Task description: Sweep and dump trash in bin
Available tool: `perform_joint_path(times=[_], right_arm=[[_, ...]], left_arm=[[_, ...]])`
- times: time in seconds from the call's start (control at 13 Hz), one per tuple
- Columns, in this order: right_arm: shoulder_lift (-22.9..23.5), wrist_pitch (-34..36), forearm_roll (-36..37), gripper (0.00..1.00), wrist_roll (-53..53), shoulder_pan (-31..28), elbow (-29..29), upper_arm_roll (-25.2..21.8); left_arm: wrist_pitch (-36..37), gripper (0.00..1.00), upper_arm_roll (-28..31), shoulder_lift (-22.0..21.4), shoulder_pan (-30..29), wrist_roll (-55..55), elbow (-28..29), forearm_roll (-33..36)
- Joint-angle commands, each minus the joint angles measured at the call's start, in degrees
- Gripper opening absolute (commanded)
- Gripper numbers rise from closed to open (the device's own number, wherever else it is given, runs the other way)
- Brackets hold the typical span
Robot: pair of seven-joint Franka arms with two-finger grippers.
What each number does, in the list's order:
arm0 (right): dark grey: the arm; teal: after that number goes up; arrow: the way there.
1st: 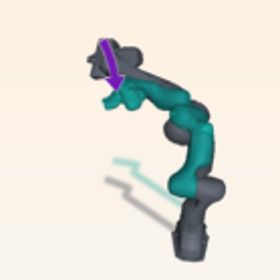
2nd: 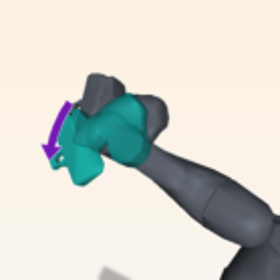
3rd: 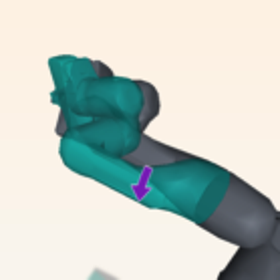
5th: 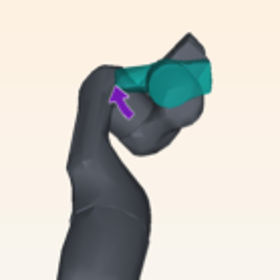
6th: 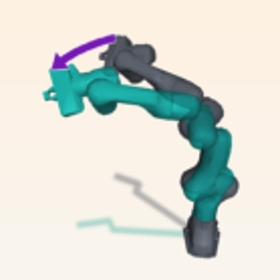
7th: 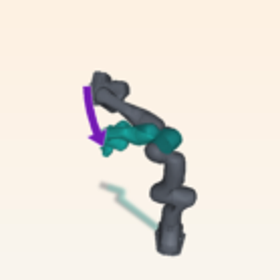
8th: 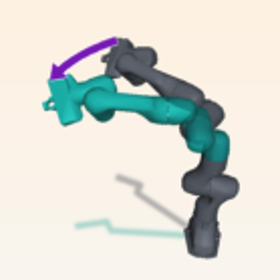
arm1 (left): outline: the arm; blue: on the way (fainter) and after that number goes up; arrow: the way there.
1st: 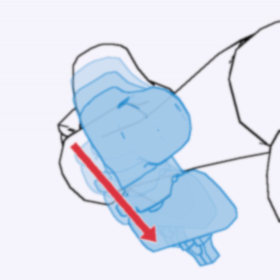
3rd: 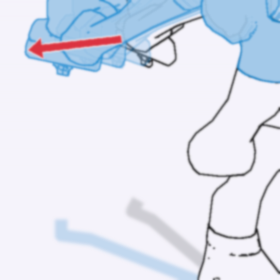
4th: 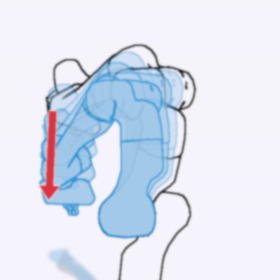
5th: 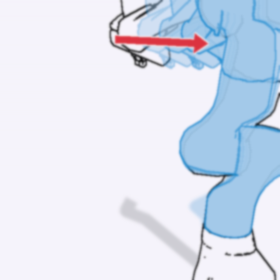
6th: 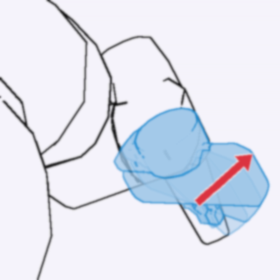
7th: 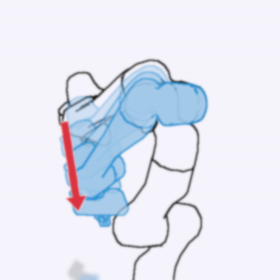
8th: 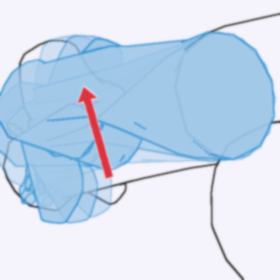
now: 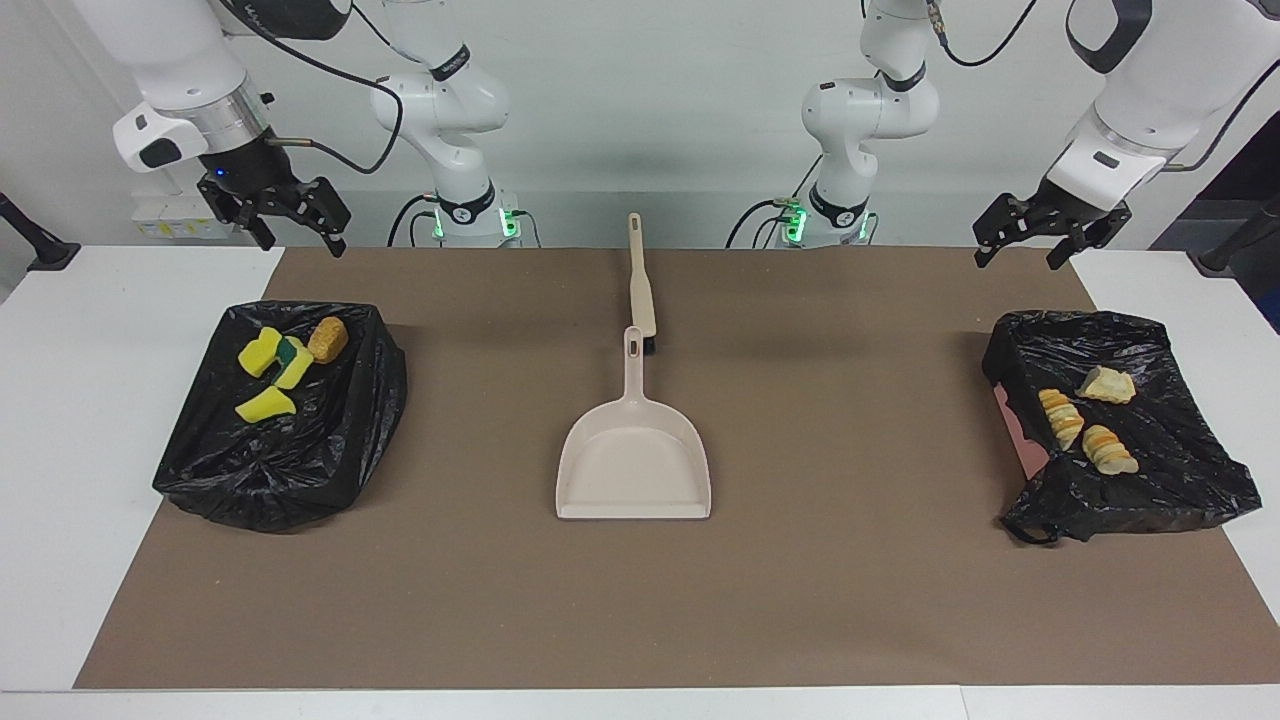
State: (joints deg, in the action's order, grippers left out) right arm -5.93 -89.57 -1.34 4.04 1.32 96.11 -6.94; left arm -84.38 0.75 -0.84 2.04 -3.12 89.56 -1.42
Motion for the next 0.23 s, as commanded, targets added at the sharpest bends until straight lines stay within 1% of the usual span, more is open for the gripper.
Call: perform_joint_path(times=[0.0, 0.15], right_arm=[[0.2, -0.3, -1.0, 1.00, -1.5, -0.4, -0.2, 0.0], [0.2, -0.3, -1.0, 1.00, -1.5, -0.4, -0.2, 0.0]], left_arm=[[1.0, 1.00, 0.4, 0.6, 0.6, 0.4, -1.7, -0.3], [0.6, 1.00, 0.4, 0.1, 0.6, 0.5, -1.0, -0.4]])
